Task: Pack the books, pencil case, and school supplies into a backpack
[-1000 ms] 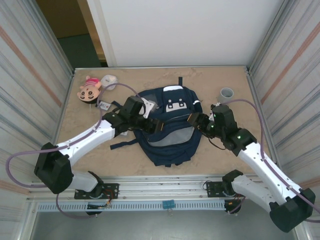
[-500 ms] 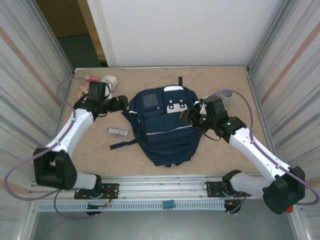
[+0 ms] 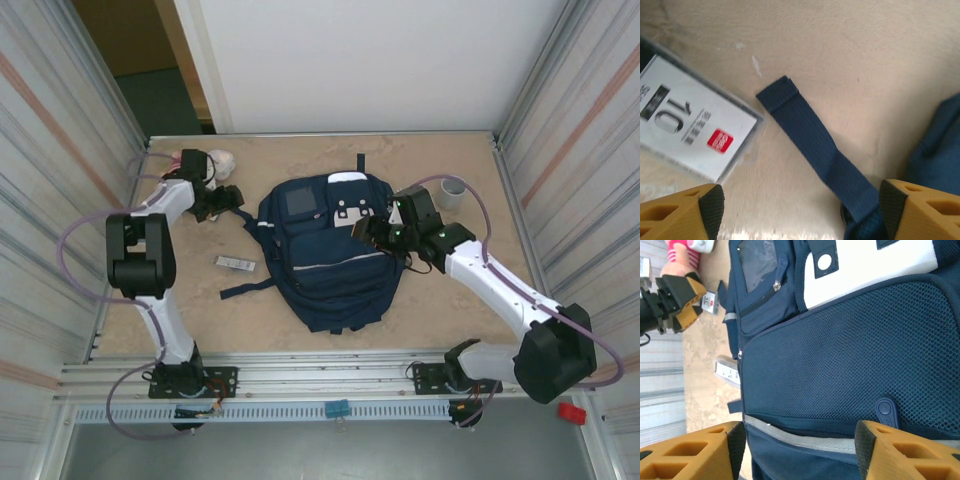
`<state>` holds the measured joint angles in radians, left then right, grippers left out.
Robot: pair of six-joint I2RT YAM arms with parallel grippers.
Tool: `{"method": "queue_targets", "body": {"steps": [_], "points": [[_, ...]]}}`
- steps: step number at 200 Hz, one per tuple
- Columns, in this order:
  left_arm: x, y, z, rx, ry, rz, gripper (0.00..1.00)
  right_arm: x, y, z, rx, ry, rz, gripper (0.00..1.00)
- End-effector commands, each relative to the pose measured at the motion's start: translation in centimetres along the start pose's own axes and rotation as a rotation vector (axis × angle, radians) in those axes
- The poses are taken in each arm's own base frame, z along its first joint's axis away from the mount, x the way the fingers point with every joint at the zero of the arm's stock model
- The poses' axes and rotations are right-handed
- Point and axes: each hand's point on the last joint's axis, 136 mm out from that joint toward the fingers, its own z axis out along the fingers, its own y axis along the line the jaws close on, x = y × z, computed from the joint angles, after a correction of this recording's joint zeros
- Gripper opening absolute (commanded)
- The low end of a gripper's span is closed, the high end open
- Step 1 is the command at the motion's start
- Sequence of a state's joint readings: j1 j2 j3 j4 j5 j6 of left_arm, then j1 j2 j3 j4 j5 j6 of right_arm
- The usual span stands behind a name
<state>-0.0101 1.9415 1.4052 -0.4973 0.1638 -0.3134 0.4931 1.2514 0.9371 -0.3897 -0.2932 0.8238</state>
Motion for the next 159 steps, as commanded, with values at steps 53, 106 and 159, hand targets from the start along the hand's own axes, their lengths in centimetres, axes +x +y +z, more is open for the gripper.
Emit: {"method": "queue_targets", "body": {"steps": [53,106,159], "points": [[-1.7,1.8,3.8,-0.043,0.038,-0.001,0.82,-0.4,1.0,0.9,-0.032,0.034,-0.041,0.61],[3.0,2.6,2.0,-0.055,0.084,-0.042,0.82,-0.4,1.2,1.0,-0.041,0.043,-0.042,0.61],[9.0,3.9,-1.6,-0.084,0.120,-0.084,0.82,-0.1,1.4,0.8,-0.057,0.051,-0.046,0.61]]}}
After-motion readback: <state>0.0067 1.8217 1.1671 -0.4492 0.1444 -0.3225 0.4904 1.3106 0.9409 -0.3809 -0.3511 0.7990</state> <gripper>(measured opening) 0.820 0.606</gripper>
